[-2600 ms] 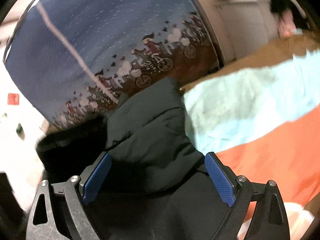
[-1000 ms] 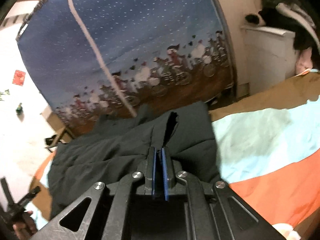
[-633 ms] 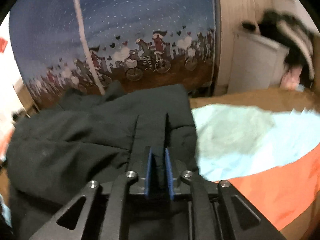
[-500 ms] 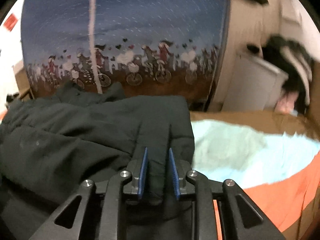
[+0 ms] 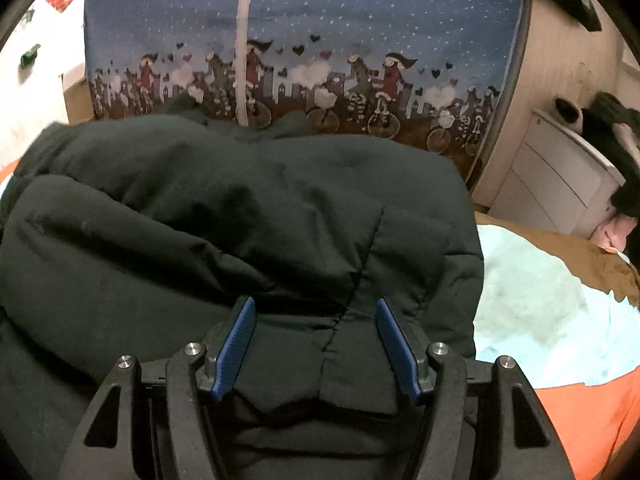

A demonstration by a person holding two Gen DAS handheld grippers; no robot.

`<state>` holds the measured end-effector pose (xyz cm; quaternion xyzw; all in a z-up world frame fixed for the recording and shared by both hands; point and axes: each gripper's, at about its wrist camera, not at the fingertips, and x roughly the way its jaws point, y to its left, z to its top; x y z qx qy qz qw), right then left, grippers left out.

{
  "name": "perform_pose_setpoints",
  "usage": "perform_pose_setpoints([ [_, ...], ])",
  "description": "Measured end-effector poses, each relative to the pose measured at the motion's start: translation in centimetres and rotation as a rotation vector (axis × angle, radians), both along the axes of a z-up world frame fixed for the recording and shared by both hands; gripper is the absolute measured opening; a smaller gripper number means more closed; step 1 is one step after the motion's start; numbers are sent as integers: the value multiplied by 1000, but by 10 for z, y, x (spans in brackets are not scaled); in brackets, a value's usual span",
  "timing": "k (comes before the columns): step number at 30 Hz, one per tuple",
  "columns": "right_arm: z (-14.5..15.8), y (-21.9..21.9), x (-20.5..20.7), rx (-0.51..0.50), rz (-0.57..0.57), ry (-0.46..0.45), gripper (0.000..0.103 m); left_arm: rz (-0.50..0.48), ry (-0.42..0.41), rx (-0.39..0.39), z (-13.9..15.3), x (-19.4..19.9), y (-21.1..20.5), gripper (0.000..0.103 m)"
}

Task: Fold large clothes

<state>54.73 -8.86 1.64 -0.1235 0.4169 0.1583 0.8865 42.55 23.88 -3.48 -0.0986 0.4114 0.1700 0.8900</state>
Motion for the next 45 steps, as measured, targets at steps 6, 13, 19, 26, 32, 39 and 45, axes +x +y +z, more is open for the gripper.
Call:
perform_pose_setpoints([
  [6, -11, 3, 2, -18, -8, 41, 61, 2, 6, 23, -1, 2, -4, 102],
  [13, 21, -14, -20, 123, -59, 64, 68, 47, 17, -102, 17, -13, 4, 102],
  [19, 68, -11, -50, 149, -56, 33, 80, -63, -3, -56, 64, -39, -24, 102],
  [26, 136, 0, -101, 180, -49, 23, 83, -148, -18, -62, 125, -72, -62, 102],
  [32, 202, 0, -145, 208, -77, 56, 87, -214, -37, -65, 187, -116, -79, 102],
  [39, 268, 14, -188, 175, -71, 83, 91, -244, -82, -101, 254, -160, -89, 102],
  [45, 304, 17, -204, 247, -113, 113, 94, -213, -61, -124, 289, -171, -91, 102],
])
